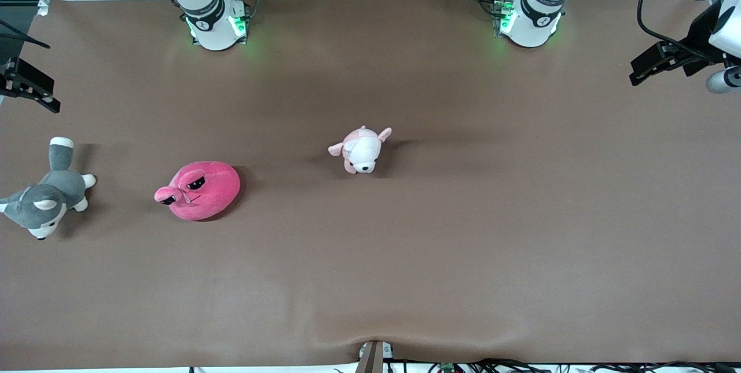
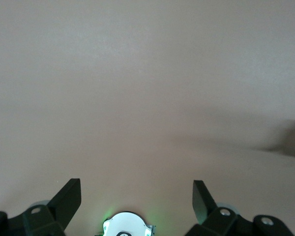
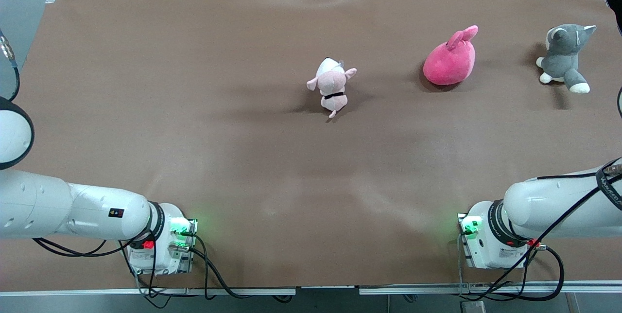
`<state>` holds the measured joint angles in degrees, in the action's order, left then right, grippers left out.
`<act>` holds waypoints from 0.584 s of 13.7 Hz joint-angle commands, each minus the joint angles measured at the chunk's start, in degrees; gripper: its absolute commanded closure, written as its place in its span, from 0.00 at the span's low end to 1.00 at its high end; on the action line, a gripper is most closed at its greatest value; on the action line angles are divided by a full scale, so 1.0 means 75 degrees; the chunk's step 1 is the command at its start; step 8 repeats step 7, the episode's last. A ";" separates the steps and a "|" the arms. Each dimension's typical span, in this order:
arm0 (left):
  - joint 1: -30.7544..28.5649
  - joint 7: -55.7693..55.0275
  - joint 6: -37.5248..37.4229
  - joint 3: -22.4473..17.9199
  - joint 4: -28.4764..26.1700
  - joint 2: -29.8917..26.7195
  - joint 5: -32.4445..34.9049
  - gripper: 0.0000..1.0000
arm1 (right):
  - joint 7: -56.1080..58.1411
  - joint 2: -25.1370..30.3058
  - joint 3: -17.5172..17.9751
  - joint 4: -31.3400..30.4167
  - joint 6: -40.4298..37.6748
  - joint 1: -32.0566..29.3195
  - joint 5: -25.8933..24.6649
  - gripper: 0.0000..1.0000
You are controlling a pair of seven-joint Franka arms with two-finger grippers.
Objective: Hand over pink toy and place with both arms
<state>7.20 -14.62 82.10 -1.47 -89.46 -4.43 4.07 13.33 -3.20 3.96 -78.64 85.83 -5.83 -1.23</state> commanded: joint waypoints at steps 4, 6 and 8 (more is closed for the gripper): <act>-0.0070 0.0028 -0.0189 -0.0026 0.0304 0.0099 -0.0086 0.00 | 0.0050 -0.0148 -0.0036 0.0150 -0.0053 -0.0019 -0.0035 0.00; -0.0070 0.0051 -0.0189 -0.0026 0.0374 0.0110 -0.0098 0.00 | 0.0062 -0.0206 -0.0036 0.0150 -0.0053 -0.0043 -0.0047 0.00; -0.0070 0.0075 -0.0189 -0.0026 0.0374 0.0099 -0.0098 0.00 | 0.0062 -0.0241 -0.0036 0.0150 -0.0030 -0.0031 -0.0047 0.00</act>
